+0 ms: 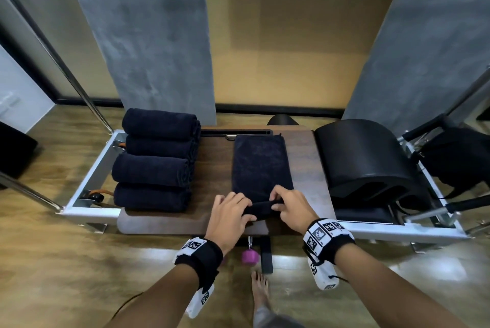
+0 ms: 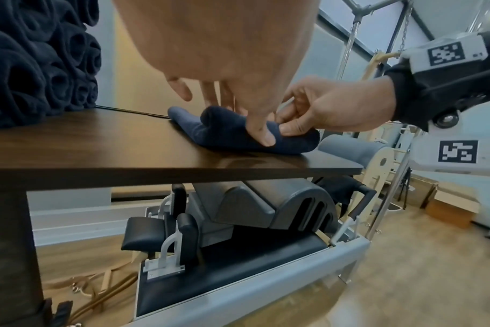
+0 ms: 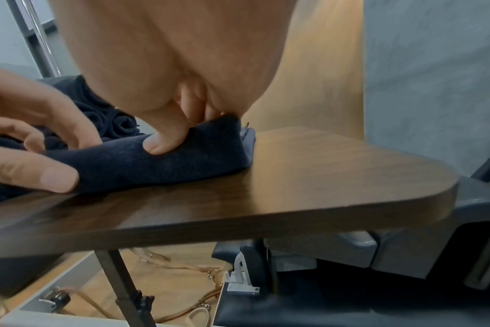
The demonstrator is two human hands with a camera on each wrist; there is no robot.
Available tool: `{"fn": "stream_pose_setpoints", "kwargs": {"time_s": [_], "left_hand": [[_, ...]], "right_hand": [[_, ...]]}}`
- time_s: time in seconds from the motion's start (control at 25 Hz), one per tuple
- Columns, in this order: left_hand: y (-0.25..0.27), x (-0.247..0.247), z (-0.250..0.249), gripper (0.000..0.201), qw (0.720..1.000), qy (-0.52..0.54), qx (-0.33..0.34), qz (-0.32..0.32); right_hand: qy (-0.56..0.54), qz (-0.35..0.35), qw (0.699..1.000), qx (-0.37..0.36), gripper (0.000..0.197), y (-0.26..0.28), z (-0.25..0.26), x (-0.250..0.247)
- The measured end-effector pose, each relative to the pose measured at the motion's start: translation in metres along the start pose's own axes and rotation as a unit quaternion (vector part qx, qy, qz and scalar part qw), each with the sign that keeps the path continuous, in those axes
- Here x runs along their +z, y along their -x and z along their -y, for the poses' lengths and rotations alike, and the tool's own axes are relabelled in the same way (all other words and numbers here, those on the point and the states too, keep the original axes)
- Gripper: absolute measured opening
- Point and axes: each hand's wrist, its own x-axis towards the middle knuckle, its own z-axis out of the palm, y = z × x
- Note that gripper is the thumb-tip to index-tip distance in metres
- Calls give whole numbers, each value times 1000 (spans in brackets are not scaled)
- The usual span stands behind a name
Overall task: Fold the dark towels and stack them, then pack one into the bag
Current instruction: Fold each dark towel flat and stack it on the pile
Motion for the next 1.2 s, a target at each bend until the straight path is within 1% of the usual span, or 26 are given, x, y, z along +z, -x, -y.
{"fn": "stream_pose_setpoints", "kwargs": {"time_s": [0.04,0.08,0.12,0.16,0.2,0.28,0.32,0.36,0.4,0.48,0.56,0.64,0.72,0.76,0.8,0.88,0.92,1.0,1.04,1.12,1.16,1.2], "left_hand": [[-4,1,2,26,1000,8,-13,5],[-8,1,3,24,999,13,-28,12],[-13,2,5,22,999,13,-42,23],[-18,3,6,22,998,8,-55,34],[-24,5,7,22,997,-3,-65,43],[-34,7,8,24,994,-21,-82,65],[-38,8,7,24,993,-27,-89,74],[-41,8,6,23,992,-33,-92,80],[-44,8,5,21,991,-39,-92,85],[-46,7,5,15,992,-47,-79,86],[-45,4,7,13,996,-25,-62,52],[-44,-5,10,27,998,6,-55,26],[-45,-11,13,44,998,-4,-31,61],[-46,-12,14,47,996,-16,-23,86],[-48,-13,16,45,995,-21,-21,100],[-54,-13,18,35,995,-6,-28,96],[-57,-13,20,31,995,2,-33,92],[-65,-11,23,28,995,-2,-46,94],[-69,-10,24,25,994,-8,-54,94],[-77,-7,27,23,993,-23,-67,96],[-80,-7,28,23,992,-32,-70,95],[-82,-7,29,24,992,-42,-70,93]], "right_hand": [[-2,4,1000,-4,17,-1,0,-1],[18,-5,1000,-22,13,-1,0,-1],[62,-38,996,-59,11,0,1,0],[121,-74,985,-98,12,2,0,3],[166,-97,973,-126,17,5,-1,5],[204,-113,961,-150,35,10,0,7],[215,-99,959,-153,43,10,-1,8],[221,-75,961,-147,45,8,-1,8],[225,-51,964,-136,42,5,0,7],[213,-28,969,-121,33,-4,1,5],[192,-16,976,-100,30,-13,3,1],[166,-11,983,-77,29,-23,5,-3],[141,5,989,-46,30,-30,7,-7],[126,8,991,-34,31,-32,8,-8],[106,9,994,-27,33,-34,8,-10],[70,6,997,-25,34,-38,6,-11],[57,-5,998,-35,31,-39,4,-12],[62,-51,995,-67,15,-38,2,-15],[73,-62,992,-78,19,-37,-1,-16],[125,-50,986,-101,49,-37,-8,-15],[158,-47,980,-111,53,-38,-9,-15],[177,-43,976,-120,50,-41,-9,-17]]}}
